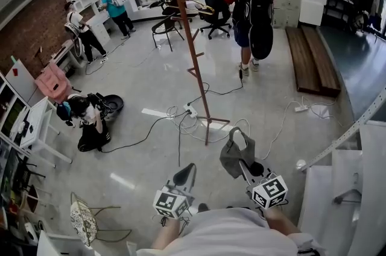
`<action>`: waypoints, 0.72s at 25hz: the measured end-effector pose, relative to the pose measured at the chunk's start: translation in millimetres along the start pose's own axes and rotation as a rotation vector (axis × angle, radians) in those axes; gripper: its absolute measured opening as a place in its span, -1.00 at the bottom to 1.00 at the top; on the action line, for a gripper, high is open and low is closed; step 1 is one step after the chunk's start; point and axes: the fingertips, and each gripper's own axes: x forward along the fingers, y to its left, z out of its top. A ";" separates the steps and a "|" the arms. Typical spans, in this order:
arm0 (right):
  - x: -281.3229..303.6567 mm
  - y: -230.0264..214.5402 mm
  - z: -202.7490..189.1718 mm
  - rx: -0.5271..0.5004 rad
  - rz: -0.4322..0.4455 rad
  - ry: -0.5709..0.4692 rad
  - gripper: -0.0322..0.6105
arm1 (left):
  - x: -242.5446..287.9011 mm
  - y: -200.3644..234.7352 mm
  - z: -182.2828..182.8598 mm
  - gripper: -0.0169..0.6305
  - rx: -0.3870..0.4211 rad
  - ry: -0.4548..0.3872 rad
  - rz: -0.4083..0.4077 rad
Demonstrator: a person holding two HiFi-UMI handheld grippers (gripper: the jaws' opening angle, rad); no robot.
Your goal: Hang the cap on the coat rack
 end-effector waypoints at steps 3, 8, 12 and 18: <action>-1.2 0.7 1.6 0.001 0.013 -0.007 -0.84 | 0.0 -1.3 0.0 -0.92 0.000 -0.001 0.001; -2.4 -2.1 -0.2 -0.011 0.020 0.002 -0.84 | 2.6 -4.6 -1.3 -0.91 0.001 -0.004 0.001; -0.3 -6.0 -0.7 -0.019 0.019 0.012 -0.84 | 7.9 -5.1 0.7 -0.91 0.002 -0.007 -0.002; 2.2 -6.0 2.3 -0.020 0.040 0.001 -0.84 | 11.8 -2.0 2.4 -0.91 0.003 -0.007 0.000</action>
